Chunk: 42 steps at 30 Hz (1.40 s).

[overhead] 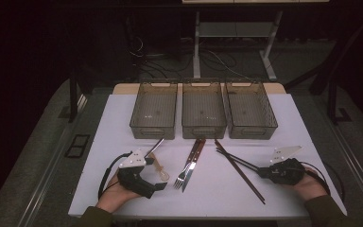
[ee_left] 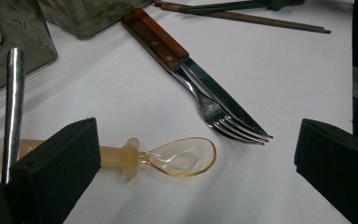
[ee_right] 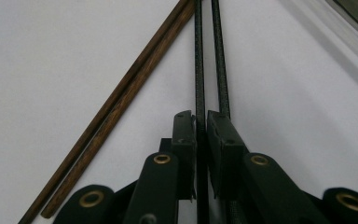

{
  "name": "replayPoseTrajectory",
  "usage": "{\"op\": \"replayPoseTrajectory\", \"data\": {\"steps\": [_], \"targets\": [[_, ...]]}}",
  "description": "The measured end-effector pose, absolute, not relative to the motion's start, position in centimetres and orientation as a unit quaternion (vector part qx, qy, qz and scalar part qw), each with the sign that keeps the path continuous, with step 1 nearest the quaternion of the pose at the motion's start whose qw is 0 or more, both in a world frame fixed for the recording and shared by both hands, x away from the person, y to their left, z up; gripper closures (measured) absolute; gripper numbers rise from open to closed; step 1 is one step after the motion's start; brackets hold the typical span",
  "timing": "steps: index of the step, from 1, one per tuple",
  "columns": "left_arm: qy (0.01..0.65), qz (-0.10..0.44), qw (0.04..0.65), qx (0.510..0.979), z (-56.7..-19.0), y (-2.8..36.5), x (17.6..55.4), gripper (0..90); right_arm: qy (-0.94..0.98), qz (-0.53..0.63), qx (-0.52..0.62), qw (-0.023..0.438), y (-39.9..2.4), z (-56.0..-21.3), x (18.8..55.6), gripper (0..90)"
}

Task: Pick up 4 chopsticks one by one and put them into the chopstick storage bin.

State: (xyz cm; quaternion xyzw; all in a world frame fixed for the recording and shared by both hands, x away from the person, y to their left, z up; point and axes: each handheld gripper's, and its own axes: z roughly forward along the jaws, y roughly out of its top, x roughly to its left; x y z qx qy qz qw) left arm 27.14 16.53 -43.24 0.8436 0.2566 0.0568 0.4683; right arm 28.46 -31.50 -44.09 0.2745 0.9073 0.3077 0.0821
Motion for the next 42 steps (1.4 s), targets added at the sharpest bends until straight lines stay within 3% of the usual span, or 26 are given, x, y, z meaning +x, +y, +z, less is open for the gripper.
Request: {"op": "replayPoseTrajectory", "data": {"steps": [42], "targets": [[0.255,0.054,0.469,0.844,-43.3,16.5,27.1,0.0,0.891,0.355,0.278,0.06,-32.6,-43.1,28.6,85.5]]}}
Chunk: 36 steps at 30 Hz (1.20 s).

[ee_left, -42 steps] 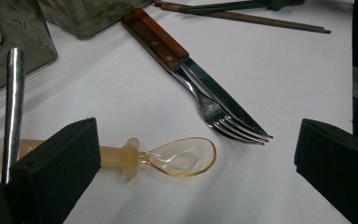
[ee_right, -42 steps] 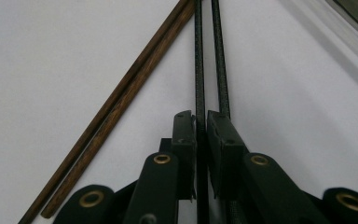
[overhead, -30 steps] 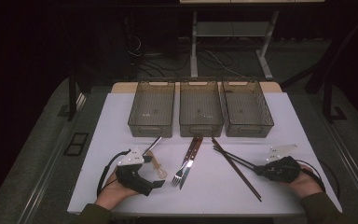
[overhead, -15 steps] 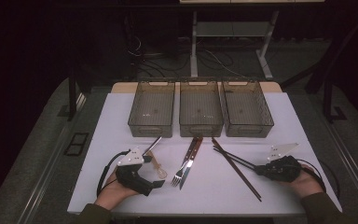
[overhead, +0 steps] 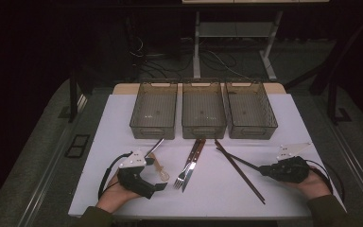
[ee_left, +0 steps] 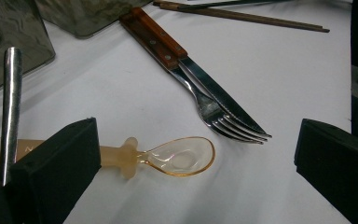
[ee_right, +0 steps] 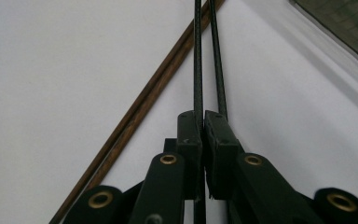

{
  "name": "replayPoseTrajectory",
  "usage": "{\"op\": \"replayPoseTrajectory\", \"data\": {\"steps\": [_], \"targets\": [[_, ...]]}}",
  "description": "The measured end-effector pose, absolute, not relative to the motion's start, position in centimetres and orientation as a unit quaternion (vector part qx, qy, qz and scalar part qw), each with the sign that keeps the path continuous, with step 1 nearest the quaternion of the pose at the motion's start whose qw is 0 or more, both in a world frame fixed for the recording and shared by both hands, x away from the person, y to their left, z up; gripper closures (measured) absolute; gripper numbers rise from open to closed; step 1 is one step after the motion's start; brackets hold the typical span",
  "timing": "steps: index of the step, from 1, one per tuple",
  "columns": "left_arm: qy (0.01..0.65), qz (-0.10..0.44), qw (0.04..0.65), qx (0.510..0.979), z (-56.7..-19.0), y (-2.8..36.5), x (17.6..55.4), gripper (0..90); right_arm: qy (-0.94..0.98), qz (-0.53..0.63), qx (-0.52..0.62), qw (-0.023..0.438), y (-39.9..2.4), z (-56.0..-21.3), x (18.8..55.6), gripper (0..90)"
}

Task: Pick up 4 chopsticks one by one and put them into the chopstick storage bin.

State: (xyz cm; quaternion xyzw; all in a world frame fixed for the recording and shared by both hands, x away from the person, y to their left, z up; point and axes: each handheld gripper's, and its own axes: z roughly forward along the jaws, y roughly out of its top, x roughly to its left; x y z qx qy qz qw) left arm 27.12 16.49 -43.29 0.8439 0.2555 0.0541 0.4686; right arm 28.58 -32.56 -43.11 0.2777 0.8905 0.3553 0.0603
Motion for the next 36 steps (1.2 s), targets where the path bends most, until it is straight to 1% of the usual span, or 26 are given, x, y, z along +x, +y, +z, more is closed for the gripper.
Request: {"op": "replayPoseTrajectory", "data": {"steps": [16,26,36], "targets": [[0.256,0.052,0.468,0.845,-43.6,16.5,27.3,0.0,0.875,0.392,0.28,0.054,-32.7,-41.4,28.8,85.5],[0.25,0.055,0.466,0.847,-43.7,16.5,27.2,0.0,0.866,0.408,0.283,0.058,-31.8,-40.2,29.2,85.5],[0.25,0.055,0.464,0.848,-43.7,16.6,27.3,0.0,0.866,0.4,0.294,0.062,-30.4,-39.3,29.9,85.5]]}}
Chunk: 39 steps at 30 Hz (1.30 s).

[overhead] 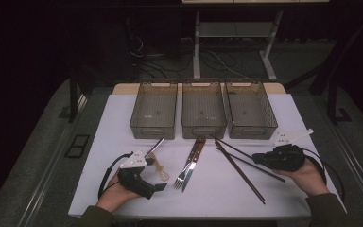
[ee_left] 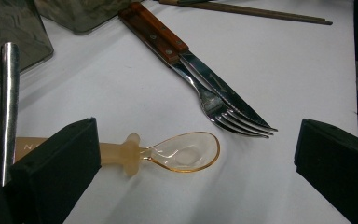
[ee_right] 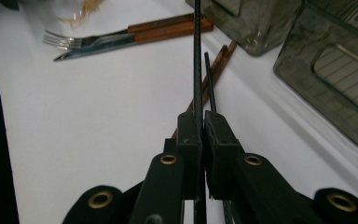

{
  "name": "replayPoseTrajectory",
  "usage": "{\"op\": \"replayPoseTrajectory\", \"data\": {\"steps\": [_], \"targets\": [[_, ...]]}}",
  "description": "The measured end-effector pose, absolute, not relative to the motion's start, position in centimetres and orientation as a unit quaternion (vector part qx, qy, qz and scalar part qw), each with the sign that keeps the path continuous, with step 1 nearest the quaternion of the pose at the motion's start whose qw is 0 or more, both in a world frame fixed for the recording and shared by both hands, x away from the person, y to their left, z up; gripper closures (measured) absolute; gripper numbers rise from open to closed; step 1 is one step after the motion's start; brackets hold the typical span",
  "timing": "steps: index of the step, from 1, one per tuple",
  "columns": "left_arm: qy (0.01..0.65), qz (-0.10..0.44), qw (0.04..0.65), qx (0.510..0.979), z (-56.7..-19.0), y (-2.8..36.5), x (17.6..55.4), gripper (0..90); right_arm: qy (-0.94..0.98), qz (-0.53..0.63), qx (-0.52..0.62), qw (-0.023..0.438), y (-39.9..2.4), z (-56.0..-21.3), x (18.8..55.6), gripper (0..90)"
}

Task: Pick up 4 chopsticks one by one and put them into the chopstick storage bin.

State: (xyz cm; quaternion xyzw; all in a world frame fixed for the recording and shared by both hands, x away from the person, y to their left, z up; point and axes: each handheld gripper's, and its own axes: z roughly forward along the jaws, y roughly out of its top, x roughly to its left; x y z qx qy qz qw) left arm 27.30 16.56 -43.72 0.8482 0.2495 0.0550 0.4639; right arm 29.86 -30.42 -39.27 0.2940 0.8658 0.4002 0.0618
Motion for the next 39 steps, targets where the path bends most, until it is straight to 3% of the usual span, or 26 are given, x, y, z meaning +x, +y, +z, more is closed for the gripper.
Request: {"op": "replayPoseTrajectory", "data": {"steps": [39], "targets": [[0.254,0.056,0.474,0.841,-43.7,16.5,27.3,0.0,0.857,0.408,0.306,0.074,-23.9,-35.3,34.5,85.5]]}}
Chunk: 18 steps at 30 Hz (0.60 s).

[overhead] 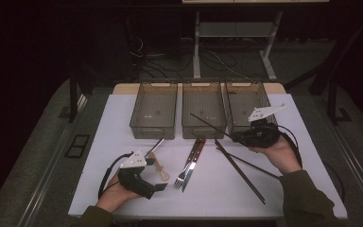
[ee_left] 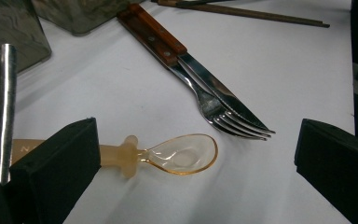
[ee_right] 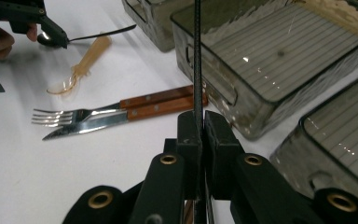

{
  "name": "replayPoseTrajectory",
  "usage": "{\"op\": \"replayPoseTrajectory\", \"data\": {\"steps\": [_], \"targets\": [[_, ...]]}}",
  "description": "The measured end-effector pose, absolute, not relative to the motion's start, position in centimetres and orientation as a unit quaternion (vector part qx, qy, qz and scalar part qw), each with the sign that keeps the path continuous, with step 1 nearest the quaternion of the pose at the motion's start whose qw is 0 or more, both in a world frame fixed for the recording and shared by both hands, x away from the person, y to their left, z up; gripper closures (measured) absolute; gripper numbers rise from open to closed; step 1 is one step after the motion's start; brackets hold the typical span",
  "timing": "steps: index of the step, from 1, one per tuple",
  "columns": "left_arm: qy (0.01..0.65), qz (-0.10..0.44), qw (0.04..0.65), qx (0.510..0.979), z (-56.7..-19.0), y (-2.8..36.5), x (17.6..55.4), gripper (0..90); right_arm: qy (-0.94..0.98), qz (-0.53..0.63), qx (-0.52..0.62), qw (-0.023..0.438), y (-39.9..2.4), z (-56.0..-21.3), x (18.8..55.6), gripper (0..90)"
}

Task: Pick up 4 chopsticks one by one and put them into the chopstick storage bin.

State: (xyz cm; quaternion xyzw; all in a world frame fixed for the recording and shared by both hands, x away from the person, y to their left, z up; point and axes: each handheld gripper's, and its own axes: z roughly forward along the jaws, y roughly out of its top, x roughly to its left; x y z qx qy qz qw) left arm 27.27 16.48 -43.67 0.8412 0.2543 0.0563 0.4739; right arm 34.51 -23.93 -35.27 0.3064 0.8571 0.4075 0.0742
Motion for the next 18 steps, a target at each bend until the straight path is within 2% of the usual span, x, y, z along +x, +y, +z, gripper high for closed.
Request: {"op": "replayPoseTrajectory", "data": {"steps": [18], "targets": [[0.259,0.052,0.475,0.839,-43.6,16.4,27.2,0.0,0.861,0.392,0.315,0.076,-19.6,-33.6,37.6,85.5]]}}
